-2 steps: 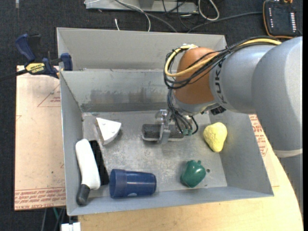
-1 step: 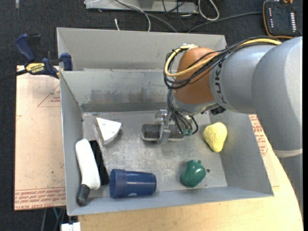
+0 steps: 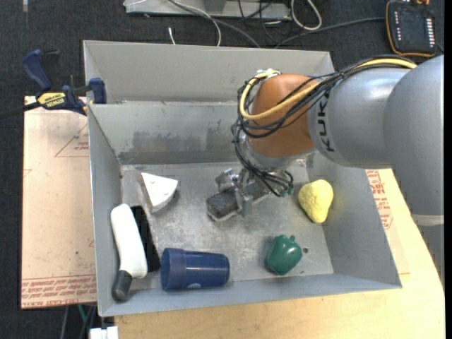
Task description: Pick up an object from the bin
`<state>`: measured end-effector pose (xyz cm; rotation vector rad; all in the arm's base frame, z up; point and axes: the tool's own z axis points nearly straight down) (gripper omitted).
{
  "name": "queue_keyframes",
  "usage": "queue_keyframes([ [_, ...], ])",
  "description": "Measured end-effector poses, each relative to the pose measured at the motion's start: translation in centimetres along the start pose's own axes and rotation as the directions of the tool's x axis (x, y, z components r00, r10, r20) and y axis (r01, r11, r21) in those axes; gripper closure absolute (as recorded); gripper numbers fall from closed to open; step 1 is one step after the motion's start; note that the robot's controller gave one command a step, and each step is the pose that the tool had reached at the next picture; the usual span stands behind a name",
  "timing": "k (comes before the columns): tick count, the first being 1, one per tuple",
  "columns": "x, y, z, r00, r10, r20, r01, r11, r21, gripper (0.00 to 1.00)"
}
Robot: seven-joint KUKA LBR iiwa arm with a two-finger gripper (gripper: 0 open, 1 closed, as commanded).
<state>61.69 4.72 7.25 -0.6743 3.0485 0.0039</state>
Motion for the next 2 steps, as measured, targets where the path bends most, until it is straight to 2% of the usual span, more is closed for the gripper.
queue_keyframes([
  [1,0.0,-1.6,-9.0,0.954,0.298,-0.008,-0.298,0.954,-0.001,1.00],
  [2,0.2,-1.0,-15.0,0.976,0.220,-0.008,-0.220,0.976,-0.002,1.00],
])
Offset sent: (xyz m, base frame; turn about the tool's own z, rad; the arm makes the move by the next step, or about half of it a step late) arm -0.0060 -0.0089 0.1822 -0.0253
